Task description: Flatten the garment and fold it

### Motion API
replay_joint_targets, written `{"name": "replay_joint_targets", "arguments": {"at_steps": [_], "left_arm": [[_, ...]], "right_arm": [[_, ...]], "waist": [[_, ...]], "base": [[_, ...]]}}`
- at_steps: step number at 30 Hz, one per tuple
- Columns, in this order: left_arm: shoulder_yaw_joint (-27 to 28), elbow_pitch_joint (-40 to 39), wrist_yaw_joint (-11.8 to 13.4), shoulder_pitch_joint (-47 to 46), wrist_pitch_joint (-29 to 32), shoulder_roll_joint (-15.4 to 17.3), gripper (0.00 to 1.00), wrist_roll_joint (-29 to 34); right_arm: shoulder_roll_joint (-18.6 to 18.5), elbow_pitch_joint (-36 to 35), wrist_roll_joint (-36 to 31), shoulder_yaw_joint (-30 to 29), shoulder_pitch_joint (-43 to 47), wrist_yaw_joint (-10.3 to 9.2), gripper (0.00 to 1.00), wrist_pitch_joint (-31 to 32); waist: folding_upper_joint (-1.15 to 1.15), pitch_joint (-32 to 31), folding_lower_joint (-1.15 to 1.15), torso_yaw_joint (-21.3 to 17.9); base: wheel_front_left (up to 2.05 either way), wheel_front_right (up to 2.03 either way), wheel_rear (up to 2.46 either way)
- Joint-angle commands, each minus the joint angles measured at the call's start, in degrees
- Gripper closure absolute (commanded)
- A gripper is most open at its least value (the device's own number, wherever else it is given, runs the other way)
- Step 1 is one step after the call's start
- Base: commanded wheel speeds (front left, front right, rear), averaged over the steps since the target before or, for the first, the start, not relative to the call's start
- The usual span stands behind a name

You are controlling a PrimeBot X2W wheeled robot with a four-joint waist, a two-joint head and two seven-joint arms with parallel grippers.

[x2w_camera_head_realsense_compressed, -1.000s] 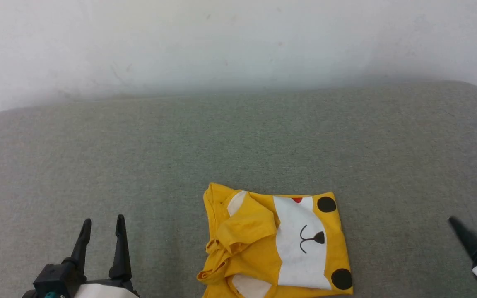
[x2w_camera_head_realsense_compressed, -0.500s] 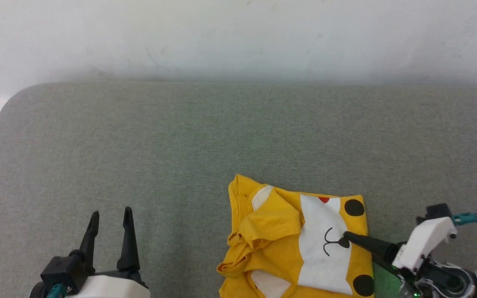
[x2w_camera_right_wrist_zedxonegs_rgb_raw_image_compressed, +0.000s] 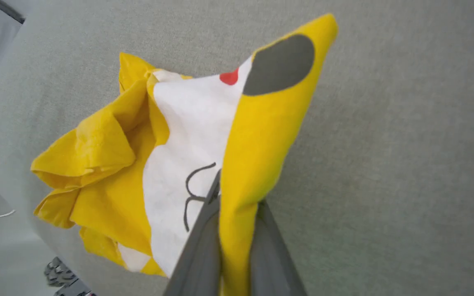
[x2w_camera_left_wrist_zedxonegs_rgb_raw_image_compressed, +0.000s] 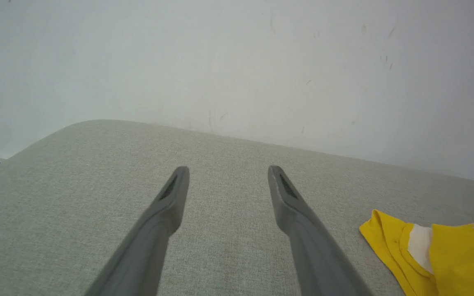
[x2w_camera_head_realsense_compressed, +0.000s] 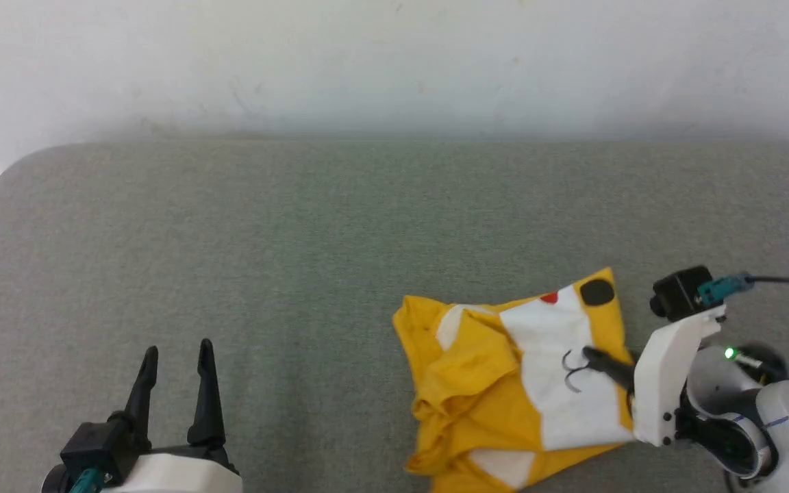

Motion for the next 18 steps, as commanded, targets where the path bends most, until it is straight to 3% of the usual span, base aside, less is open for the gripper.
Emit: {"name": "replay_joint_targets", "arguments": {"at_steps": [1,5,9,14,18], "left_arm": [[0.3,-0.3,-0.3,-0.2,-0.3,-0.2,0.00,0.6],[0.8,-1.0,-0.5,-0.1,-0.3,-0.3,0.00,0.8],[0.6,-2.1,-0.9,-0.9,-0.3,-0.4,0.00,1.0],[-0.1,-4.1,-1.4,-2.9,-0.3,-0.5,0.00,1.6],[-1.0,-5.4,-2.2,-5.6,-0.3,0.5,0.00,2.7]], "right_arm": [[-3.6,-3.1,-3.5,2.3,-1.8,-0.04,1.00,-1.1],[-11.1,-10.4,-11.5,8.5,-4.5,-0.04,1.00,-0.7],[-16.1,-15.6,-16.2,10.9,-6.6,-0.04,1.00,1.1],[-18.9,-17.9,-17.4,10.6,-8.7,-0.04,1.00,2.0],[-19.7,-15.2,-17.5,8.3,-10.5,-0.04,1.00,-0.3]], "waist": [[0.00,-0.2,0.00,-2.0],[0.00,0.4,0.00,-5.6],[0.00,1.8,0.00,-9.5],[0.00,6.4,0.00,-15.5],[0.00,11.2,0.00,-19.8]], "base": [[0.00,0.00,0.00],[0.00,0.00,0.00],[0.00,0.00,0.00],[0.00,0.00,0.00],[0.00,0.00,0.00]]}}
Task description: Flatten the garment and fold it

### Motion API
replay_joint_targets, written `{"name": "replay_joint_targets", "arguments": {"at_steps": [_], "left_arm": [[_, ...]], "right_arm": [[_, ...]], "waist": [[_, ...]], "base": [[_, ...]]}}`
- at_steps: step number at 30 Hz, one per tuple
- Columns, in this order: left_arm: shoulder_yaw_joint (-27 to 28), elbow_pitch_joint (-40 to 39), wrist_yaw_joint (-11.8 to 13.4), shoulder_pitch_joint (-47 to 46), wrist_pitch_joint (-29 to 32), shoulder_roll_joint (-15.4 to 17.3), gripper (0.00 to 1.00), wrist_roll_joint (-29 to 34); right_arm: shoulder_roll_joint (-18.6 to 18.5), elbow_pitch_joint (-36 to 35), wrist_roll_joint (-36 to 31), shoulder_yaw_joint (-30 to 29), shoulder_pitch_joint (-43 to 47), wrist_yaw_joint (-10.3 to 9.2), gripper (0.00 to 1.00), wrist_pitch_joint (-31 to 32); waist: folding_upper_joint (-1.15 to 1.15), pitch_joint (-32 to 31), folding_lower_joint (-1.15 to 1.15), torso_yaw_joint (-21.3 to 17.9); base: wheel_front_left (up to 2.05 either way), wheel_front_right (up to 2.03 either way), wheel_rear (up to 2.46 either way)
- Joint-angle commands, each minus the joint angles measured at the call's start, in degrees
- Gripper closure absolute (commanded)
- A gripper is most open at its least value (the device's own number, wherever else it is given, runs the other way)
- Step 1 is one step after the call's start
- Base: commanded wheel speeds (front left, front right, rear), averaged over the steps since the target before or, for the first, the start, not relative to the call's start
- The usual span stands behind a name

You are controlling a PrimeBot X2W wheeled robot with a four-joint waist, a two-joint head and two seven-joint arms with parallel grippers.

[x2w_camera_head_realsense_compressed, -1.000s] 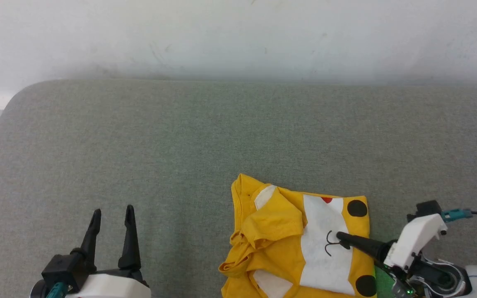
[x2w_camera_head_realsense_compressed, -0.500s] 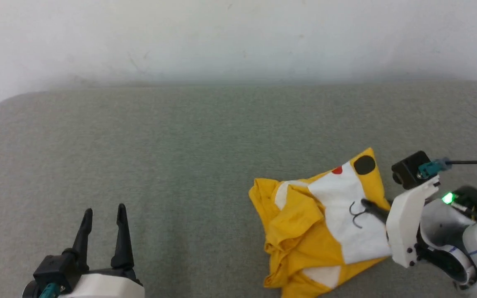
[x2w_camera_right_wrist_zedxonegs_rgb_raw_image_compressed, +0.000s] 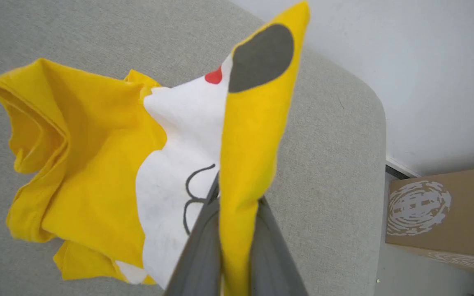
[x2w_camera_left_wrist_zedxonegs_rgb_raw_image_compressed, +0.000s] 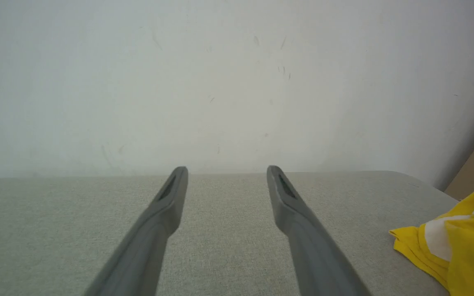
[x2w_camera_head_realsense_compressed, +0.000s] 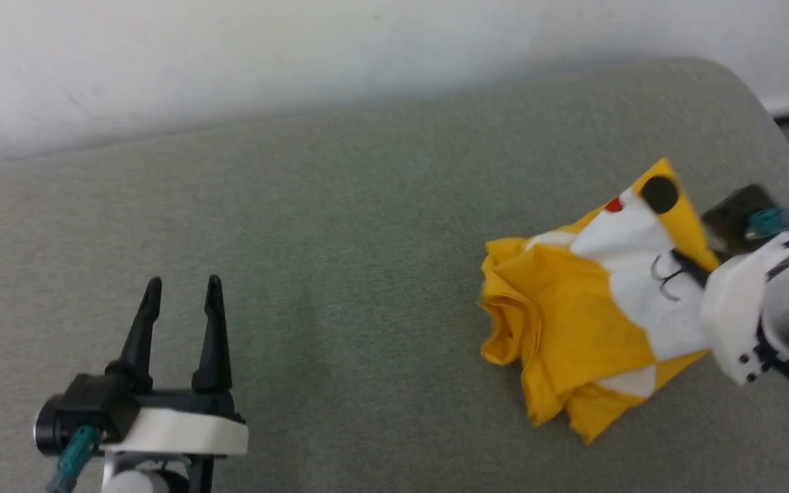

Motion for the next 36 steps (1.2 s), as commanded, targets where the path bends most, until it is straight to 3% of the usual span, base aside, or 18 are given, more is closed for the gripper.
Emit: {"name": "replay_joint_targets", "arguments": {"at_steps": [1,8,17,18,19,20,21,28,36], "left_arm": [[-0.2,-0.4,-0.4,-1.2,-0.3,0.6,0.00,0.4],[-2.9,-2.7,-1.4,-7.5,0.3,3.3,0.00,2.0],[-7.1,-3.7,-2.2,-14.2,0.9,4.9,0.00,2.9],[-7.2,-3.7,-2.2,-14.6,0.8,4.9,0.00,2.9],[-7.3,-3.5,-2.2,-14.9,0.8,4.9,0.00,2.8],[-7.4,-3.4,-2.2,-15.2,0.7,4.9,0.00,2.7],[-7.4,-3.2,-2.2,-15.4,0.6,4.8,0.00,2.6],[-6.9,-1.4,-1.6,-14.2,0.0,4.1,0.00,1.7],[-4.4,0.0,0.3,-8.1,-0.2,2.9,0.00,0.2]], "right_arm": [[-0.4,0.8,-0.3,-0.8,-1.1,-0.10,1.00,-0.9],[-2.7,13.1,-1.0,-8.9,-3.9,-0.10,1.00,-9.5],[-0.7,30.6,-5.1,-20.4,-9.0,-0.10,0.99,-26.7],[-0.2,32.0,-6.3,-21.0,-9.7,-0.10,0.67,-29.0],[0.3,33.4,-7.6,-21.3,-10.2,-0.10,0.50,-31.1],[0.9,34.9,-8.7,-22.0,-10.7,-0.10,0.16,-33.0],[1.8,36.8,-9.5,-22.9,-11.1,-0.10,0.00,-34.4],[5.3,45.1,-15.9,-27.5,-11.0,-0.10,0.00,-42.3],[11.0,39.5,-19.1,-25.5,-4.1,-0.10,0.00,-48.2]], "waist": [[0.00,7.4,0.00,-6.8],[0.00,16.0,0.00,-9.9],[0.00,22.0,0.00,-7.5],[0.00,22.1,0.00,-7.2],[0.00,22.2,0.00,-6.9],[0.00,22.1,0.00,-6.6],[0.00,22.0,0.00,-6.2],[0.00,18.3,0.00,-4.9],[0.00,9.9,0.00,-4.2]], "base": [[0.00,0.00,0.00],[0.00,0.00,0.00],[0.00,0.00,0.00],[0.00,0.00,0.00],[0.00,0.00,0.00],[0.00,0.00,0.00],[0.00,0.00,0.00],[0.00,0.00,0.00],[0.00,0.00,0.00]]}}
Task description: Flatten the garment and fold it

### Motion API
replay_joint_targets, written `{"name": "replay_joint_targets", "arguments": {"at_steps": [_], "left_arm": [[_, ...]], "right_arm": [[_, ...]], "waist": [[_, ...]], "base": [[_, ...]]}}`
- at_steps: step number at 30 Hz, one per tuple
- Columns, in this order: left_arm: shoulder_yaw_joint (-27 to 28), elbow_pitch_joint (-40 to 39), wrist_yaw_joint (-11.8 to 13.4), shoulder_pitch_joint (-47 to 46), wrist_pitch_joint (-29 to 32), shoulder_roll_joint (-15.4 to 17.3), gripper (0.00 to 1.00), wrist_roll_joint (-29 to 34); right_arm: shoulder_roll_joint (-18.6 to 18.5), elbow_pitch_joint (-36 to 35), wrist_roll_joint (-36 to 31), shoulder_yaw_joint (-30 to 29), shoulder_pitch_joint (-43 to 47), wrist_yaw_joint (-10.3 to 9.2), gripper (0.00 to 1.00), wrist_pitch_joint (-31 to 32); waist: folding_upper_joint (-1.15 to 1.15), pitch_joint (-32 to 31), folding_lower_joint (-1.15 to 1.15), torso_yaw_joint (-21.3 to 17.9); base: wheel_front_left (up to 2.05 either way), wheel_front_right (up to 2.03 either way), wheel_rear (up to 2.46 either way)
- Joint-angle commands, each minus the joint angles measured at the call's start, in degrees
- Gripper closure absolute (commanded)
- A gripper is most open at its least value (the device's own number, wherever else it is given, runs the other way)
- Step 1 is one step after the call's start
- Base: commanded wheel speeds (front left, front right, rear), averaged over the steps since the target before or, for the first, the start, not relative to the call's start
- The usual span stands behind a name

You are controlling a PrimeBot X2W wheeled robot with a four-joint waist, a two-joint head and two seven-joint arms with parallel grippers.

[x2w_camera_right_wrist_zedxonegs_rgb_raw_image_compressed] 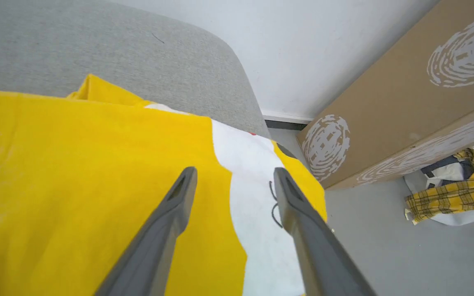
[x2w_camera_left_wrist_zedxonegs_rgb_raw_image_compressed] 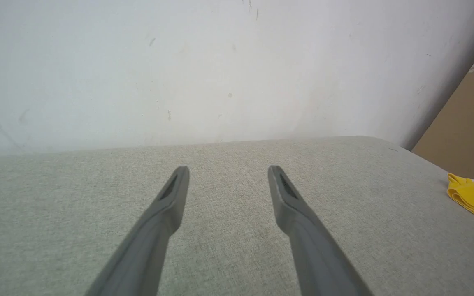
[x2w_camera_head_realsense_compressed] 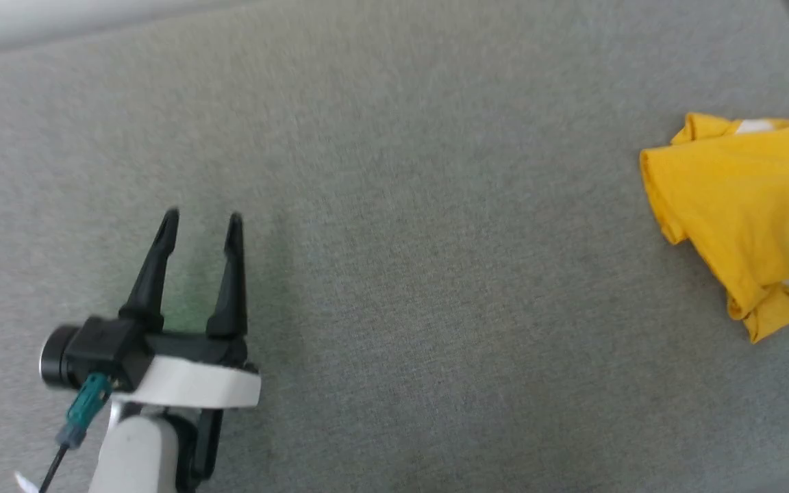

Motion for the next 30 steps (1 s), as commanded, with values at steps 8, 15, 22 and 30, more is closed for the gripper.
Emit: {"name": "replay_joint_targets", "arguments": {"at_steps": [8,15,22,30], "left_arm": [[1.4,0.5,1.5,5.5,-0.3,-1.9,0.00,-1.0],[2.3,1.6,2.1,8.2,-0.3,-2.6,0.00,-1.1],[5.9,3.2,3.4,11.0,-0.3,-2.0,0.00,-1.3],[7.3,5.2,3.5,13.7,-0.3,-1.0,0.00,-0.6]], "right_arm": [[7.1,-15.8,2.3,4.5,12.9,-0.11,0.00,1.9],[13.5,-26.1,4.5,7.4,18.1,-0.11,0.00,3.5],[18.4,-33.0,5.2,9.4,21.3,-0.11,0.00,3.4],[20.5,-37.7,3.7,7.3,26.4,-0.11,0.00,4.4]], "waist": [[0.00,-11.8,0.01,5.2],[0.00,-15.3,0.01,9.9],[0.00,-17.6,0.01,12.8],[0.00,-19.2,0.01,13.5]], "base": [[0.00,0.00,0.00],[0.00,0.00,0.00],[0.00,0.00,0.00],[0.00,0.00,0.00]]}}
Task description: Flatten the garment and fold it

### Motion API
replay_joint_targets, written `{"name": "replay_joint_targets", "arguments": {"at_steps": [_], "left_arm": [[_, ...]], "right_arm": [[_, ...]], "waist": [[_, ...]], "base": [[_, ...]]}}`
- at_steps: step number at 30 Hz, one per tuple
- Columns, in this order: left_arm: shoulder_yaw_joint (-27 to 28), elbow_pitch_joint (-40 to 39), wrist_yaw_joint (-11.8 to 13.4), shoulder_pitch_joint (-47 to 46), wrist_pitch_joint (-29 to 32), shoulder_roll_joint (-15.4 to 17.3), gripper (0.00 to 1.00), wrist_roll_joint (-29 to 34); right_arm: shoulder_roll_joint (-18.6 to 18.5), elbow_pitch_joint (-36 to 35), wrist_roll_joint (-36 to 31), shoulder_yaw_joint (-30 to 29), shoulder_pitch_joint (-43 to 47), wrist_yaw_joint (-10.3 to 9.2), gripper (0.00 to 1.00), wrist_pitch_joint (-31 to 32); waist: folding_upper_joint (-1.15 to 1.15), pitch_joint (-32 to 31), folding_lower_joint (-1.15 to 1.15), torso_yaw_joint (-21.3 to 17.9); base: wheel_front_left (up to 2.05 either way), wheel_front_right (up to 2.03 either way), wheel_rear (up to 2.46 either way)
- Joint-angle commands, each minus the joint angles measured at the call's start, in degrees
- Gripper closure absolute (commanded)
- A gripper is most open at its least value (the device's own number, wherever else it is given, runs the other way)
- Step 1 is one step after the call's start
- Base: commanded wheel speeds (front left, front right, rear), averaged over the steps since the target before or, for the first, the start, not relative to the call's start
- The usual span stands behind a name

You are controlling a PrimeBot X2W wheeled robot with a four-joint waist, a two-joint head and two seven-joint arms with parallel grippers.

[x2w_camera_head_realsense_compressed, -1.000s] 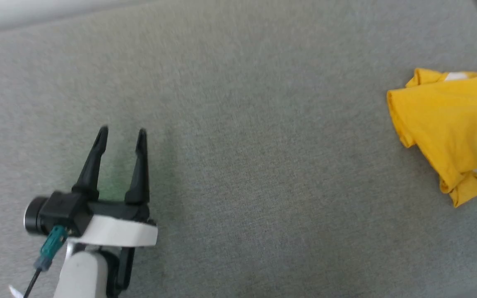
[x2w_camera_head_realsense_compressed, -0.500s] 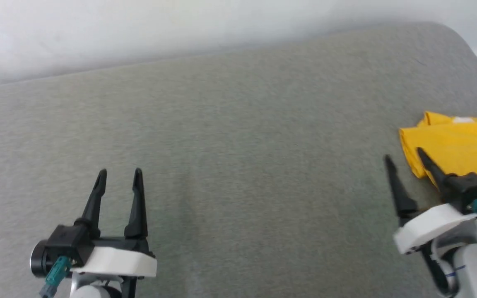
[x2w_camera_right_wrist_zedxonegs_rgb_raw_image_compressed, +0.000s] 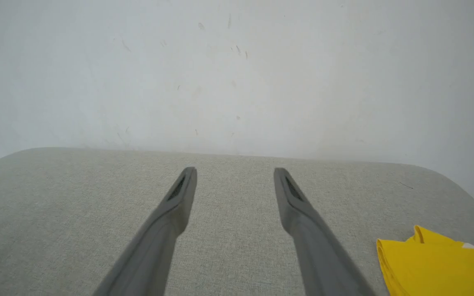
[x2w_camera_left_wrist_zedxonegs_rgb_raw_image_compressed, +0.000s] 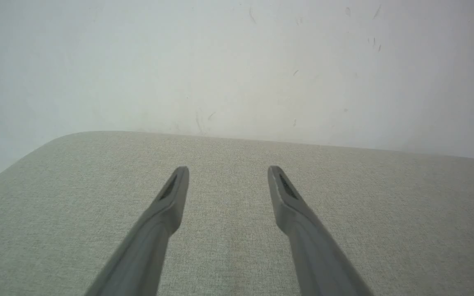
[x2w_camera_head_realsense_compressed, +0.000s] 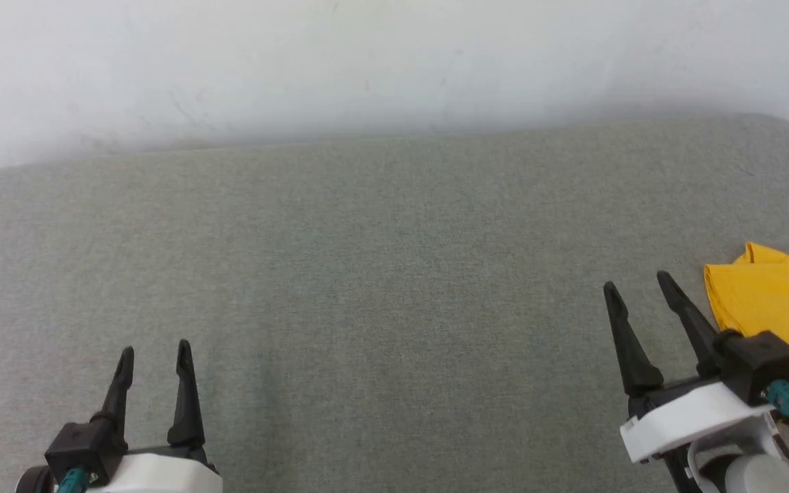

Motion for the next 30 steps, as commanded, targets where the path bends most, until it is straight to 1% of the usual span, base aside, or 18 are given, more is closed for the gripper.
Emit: {"name": "replay_joint_targets", "arguments": {"at_steps": [1,13,14,30], "left_arm": [[0.2,0.2,0.1,0.4,-0.3,0.2,0.00,0.1],[0.3,3.2,-1.4,-0.9,-0.3,0.3,0.00,0.1],[0.1,3.1,-1.2,0.0,0.0,0.0,1.00,0.0],[-0.5,2.5,-1.0,-0.5,1.6,-0.4,1.00,1.1]], "right_arm": [[0.3,-0.4,-0.4,-0.2,0.7,-0.05,0.00,0.1],[1.6,-0.6,-2.1,-1.0,2.7,-0.05,0.00,1.1],[1.4,-0.7,-1.9,-1.0,2.1,0.00,1.00,1.1],[1.5,-0.4,-2.7,-1.2,1.9,-0.01,1.00,1.6]], "waist": [[0.00,-0.6,0.01,0.5],[0.00,-0.9,0.01,0.8],[0.00,-0.9,0.01,0.8],[0.00,-1.4,0.01,0.8]], "base": [[0.00,0.00,0.00],[0.00,0.00,0.00],[0.00,0.00,0.00],[0.00,0.00,0.00]]}}
